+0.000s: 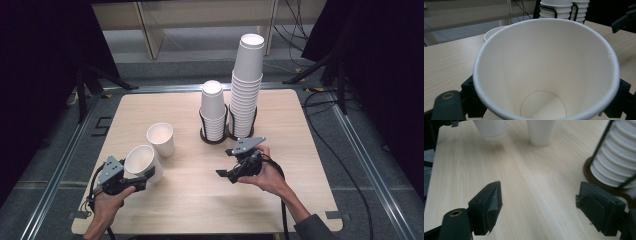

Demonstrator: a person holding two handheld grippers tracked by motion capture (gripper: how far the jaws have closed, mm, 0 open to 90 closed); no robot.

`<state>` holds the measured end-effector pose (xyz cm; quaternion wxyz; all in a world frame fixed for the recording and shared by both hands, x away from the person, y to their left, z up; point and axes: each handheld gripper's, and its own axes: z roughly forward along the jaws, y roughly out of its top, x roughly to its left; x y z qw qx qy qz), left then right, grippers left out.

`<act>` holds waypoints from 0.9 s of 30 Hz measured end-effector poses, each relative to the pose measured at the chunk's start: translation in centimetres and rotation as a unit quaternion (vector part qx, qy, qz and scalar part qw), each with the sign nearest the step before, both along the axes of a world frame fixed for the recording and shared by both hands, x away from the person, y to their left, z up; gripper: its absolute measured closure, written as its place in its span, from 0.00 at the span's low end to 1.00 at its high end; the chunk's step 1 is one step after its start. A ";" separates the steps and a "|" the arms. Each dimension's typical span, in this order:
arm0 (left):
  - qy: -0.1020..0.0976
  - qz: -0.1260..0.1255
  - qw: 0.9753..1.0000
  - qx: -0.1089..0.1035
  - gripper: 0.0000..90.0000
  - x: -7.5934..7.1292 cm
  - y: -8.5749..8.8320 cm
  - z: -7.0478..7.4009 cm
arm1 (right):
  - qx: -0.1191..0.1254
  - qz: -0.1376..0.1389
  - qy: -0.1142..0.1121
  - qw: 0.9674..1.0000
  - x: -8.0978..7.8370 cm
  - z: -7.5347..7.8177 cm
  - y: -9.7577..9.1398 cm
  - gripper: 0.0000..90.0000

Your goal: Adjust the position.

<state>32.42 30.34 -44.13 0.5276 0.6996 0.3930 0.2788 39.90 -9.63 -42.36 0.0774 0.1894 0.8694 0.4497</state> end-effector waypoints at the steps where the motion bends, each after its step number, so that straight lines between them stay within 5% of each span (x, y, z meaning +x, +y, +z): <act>1: 0.000 0.003 1.000 0.001 0.17 0.1 0.1 0.0 | 0.002 -0.008 0.002 1.000 0.1 -0.1 -0.2 0.24; 11: 0.011 0.040 0.999 0.006 0.17 0.4 2.0 -0.3 | -0.004 -0.052 0.004 0.999 0.4 -0.2 -2.0 0.24; 27: 0.023 0.107 0.994 0.017 0.17 1.8 3.9 -1.1 | -0.017 -0.074 0.020 0.997 0.3 -1.4 -3.8 0.23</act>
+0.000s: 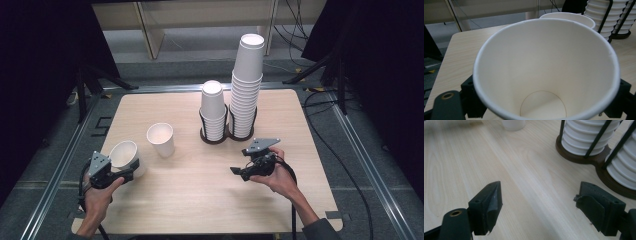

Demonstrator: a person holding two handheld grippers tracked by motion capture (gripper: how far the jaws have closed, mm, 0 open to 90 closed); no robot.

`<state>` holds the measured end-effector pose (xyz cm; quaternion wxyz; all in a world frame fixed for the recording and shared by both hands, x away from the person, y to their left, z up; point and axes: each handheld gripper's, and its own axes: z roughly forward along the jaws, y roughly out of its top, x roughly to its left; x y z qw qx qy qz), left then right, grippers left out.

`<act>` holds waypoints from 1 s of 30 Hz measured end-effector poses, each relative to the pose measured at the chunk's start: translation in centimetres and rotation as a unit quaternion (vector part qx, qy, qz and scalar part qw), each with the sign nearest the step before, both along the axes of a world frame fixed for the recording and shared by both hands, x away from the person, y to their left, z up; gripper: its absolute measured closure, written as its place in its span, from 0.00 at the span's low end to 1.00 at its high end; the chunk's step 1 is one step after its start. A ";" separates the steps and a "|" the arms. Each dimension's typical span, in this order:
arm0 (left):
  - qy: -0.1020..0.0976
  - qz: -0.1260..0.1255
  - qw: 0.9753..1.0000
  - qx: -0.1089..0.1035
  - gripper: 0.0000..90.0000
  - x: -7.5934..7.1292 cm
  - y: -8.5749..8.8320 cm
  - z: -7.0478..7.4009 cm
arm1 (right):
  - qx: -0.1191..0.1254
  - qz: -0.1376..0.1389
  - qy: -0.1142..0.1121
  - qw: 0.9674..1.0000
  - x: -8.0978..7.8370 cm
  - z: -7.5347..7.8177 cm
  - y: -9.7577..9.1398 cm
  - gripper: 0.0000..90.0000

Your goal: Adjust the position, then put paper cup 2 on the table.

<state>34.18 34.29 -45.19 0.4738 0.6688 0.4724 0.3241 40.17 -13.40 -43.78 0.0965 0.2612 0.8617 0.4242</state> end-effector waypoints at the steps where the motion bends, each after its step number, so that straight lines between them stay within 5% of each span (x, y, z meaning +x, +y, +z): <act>1: -0.002 0.002 1.000 0.001 0.17 0.1 0.0 -0.1 | 0.000 -0.003 -0.001 1.000 0.0 -0.1 -0.2 0.23; 30: -0.008 0.026 1.000 0.014 0.16 3.4 0.8 -2.4 | -0.002 0.001 0.012 1.000 -0.5 -0.8 -0.9 0.22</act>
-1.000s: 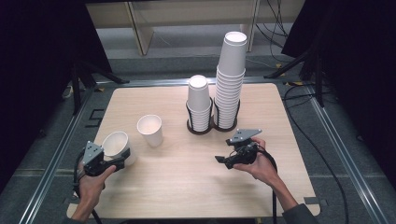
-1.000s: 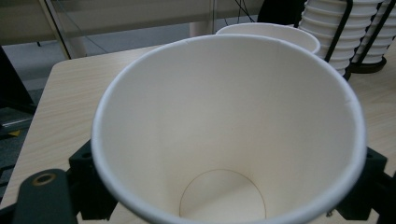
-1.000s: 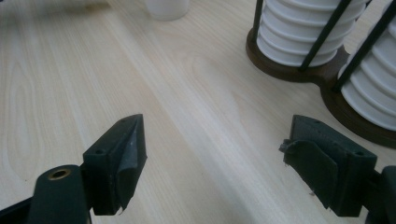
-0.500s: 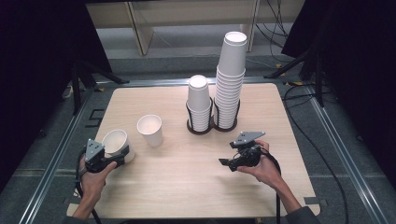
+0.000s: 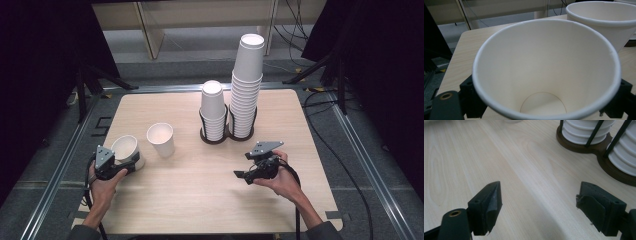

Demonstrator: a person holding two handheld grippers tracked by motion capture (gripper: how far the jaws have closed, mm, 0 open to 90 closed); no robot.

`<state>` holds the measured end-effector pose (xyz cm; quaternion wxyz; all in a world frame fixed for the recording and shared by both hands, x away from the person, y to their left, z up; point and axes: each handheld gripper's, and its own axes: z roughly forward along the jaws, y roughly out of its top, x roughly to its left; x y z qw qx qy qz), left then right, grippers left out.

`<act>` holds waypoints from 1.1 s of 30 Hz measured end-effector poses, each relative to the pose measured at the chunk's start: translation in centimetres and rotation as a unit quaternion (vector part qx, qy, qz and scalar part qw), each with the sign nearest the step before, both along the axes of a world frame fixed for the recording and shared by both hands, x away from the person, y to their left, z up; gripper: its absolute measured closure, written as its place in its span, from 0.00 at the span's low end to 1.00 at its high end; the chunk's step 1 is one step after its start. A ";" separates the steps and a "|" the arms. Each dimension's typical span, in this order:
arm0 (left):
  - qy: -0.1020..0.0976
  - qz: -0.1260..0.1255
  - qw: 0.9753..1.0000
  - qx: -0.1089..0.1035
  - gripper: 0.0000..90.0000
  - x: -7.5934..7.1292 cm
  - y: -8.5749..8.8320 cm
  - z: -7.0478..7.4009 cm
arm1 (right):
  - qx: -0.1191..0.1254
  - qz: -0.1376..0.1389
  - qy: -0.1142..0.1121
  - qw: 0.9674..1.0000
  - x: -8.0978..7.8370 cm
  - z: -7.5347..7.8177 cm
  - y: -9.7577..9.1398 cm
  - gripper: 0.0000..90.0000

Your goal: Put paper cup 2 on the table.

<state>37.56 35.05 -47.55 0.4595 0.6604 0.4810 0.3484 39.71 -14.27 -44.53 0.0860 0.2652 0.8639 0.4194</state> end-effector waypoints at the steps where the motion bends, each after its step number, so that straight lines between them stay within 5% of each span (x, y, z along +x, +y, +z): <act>1: -0.005 -0.002 1.000 -0.003 0.16 0.1 0.0 -0.1 | 0.000 0.000 0.000 1.000 0.0 0.0 0.0 0.22; 13: -0.018 -0.010 1.000 -0.002 0.14 -0.2 -0.1 -0.5 | -0.003 0.008 0.001 1.000 -0.1 0.0 0.1 0.22; 33: 0.032 -0.012 0.999 0.009 0.16 -1.7 0.1 -1.5 | -0.013 0.006 0.005 1.000 -0.4 -0.4 -0.3 0.22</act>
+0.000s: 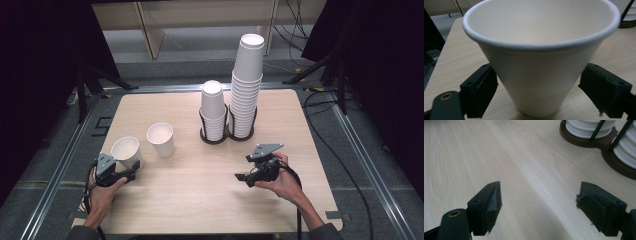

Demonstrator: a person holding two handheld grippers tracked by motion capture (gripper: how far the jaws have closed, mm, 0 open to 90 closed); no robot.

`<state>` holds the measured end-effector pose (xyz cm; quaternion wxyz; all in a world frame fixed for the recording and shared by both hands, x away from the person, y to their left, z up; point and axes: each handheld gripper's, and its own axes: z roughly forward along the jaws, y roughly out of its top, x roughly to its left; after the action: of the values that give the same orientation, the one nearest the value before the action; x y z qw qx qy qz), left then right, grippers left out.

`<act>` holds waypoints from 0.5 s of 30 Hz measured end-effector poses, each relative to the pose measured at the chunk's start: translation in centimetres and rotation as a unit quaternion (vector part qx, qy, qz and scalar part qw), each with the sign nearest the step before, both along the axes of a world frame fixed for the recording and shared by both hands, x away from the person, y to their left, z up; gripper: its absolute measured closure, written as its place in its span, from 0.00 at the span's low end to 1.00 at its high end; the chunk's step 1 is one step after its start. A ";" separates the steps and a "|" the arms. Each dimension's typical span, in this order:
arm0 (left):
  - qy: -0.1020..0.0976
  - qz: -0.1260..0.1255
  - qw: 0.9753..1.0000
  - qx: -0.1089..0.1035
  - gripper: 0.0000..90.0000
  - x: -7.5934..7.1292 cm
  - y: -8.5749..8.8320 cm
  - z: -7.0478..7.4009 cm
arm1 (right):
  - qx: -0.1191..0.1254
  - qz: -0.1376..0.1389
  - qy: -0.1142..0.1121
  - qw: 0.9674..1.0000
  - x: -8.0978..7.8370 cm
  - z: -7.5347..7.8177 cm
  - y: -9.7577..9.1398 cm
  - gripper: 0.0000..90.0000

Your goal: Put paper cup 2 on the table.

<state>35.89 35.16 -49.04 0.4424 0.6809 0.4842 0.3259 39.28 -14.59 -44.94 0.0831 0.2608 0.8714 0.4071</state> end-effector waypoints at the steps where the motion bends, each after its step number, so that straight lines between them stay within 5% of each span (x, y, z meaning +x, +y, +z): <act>1: 0.005 0.004 1.000 0.007 0.16 -0.2 0.0 0.1 | 0.002 -0.001 0.000 1.000 0.0 -0.1 -0.1 0.22; 15: 0.021 0.014 0.999 -0.032 0.16 -3.7 0.5 1.3 | 0.004 -0.028 0.006 1.000 -1.0 -0.4 -1.3 0.21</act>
<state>32.17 35.64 -47.76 0.4493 0.6658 0.5133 0.3022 38.29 -15.93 -45.37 0.0883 0.2883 0.8625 0.4064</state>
